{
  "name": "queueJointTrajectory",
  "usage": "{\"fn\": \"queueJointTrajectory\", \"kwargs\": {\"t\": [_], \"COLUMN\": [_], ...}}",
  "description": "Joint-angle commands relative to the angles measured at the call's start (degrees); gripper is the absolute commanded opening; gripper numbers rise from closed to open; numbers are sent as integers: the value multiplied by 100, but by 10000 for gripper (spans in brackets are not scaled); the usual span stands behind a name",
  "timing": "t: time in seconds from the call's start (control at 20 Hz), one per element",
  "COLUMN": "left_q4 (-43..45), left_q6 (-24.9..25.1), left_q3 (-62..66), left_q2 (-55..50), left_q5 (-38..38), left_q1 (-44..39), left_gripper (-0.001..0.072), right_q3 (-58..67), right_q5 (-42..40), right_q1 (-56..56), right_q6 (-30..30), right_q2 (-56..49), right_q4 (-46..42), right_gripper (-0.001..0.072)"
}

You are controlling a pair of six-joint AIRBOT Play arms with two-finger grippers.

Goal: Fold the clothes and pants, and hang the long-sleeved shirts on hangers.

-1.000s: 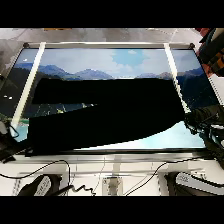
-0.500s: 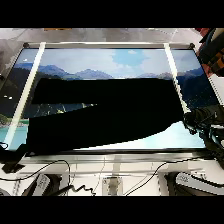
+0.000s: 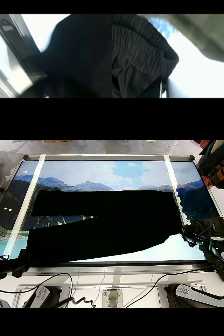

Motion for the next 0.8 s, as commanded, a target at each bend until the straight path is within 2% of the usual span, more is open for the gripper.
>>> {"fn": "queueJointTrajectory", "kwargs": {"t": [0.0,0.1,0.2,0.25,0.4,0.5,0.65,0.75], "left_q4": [-317,-787,-1123,-1152,-1150,-1147,-1300,-1766], "left_q6": [741,1364,1462,1462,1556,1711,1718,1720], "left_q3": [227,761,1342,1613,2044,2052,2048,2050], "left_q2": [-208,-205,-205,-203,-140,-114,-114,-116], "left_q5": [188,52,-24,-22,2,-4,125,586], "left_q1": [7,9,9,9,11,9,7,-28], "left_gripper": [9,9,9,9,9,9,9,8], "right_q3": [15,20,20,20,20,20,20,20], "right_q5": [474,686,968,1088,1412,1786,2389,2380], "right_q1": [4,4,2,2,0,0,0,0], "right_q6": [2,9,96,302,1600,2022,2142,2446], "right_q2": [260,776,1421,1749,2732,3298,4109,4494], "right_q4": [-501,-778,-986,-1235,-2649,-3322,-3462,-3386], "right_gripper": [23,23,23,23,23,23,23,22]}}
